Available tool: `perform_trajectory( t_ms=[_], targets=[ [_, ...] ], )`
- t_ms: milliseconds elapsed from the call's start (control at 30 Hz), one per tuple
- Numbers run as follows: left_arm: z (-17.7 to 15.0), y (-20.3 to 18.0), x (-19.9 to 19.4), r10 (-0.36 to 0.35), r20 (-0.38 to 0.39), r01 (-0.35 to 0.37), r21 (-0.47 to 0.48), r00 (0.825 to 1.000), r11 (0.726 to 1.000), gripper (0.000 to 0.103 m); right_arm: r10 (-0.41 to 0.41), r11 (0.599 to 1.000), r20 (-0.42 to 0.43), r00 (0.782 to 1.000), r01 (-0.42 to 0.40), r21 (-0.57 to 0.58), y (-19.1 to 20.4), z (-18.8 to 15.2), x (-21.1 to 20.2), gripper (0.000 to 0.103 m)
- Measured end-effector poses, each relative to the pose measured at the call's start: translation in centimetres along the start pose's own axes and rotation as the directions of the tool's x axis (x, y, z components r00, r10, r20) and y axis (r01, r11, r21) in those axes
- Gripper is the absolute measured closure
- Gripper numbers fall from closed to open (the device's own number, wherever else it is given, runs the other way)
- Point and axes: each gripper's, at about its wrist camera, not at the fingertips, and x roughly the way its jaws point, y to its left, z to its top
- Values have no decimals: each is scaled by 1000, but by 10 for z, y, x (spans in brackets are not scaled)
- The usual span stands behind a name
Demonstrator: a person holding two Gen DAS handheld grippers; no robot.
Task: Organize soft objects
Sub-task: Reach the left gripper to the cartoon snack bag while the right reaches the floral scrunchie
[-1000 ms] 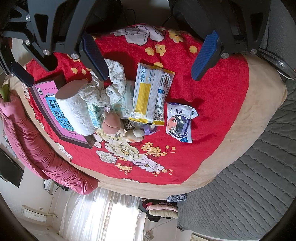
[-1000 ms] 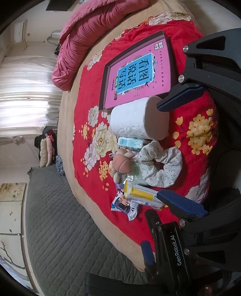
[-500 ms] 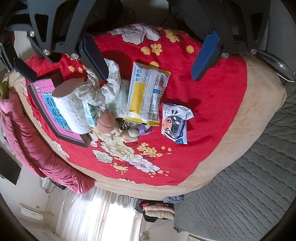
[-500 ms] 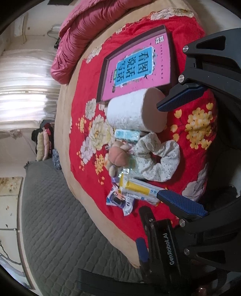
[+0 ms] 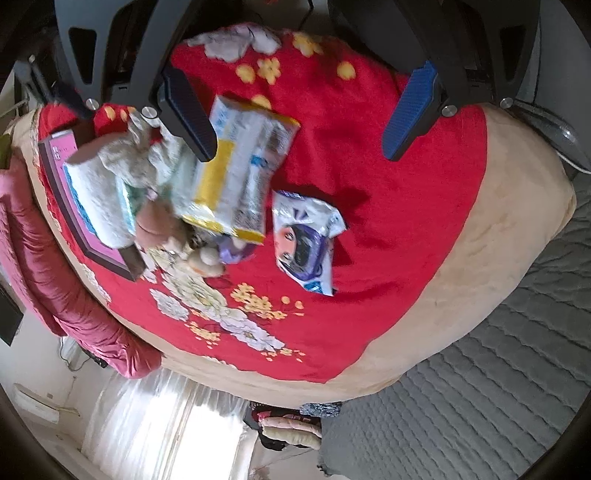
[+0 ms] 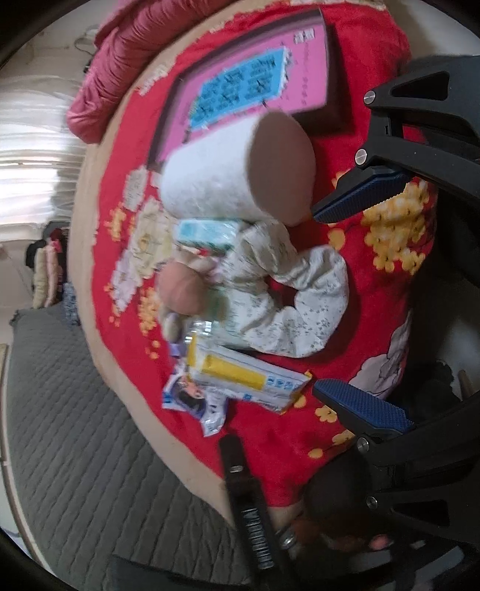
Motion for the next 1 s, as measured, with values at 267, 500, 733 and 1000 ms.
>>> perform_trajectory(
  t_ms=[267, 500, 733, 1000],
  targets=[
    [31, 20, 33, 10, 3, -10, -40, 1000, 999, 12, -25, 1000, -45, 999, 25, -13, 1, 1, 34, 16],
    [55, 30, 78, -13, -61, 10, -45, 998, 999, 12, -20, 1000, -59, 998, 20, -4, -3, 8, 50, 16],
    [65, 23, 104, -8, -86, 6, -25, 996, 1000, 12, -13, 1000, -57, 998, 13, 5, -5, 11, 60, 16],
    [63, 12, 125, 30, -95, -28, 23, 995, 999, 14, -51, 999, -48, 998, 52, 2, -6, 16, 71, 16]
  ],
)
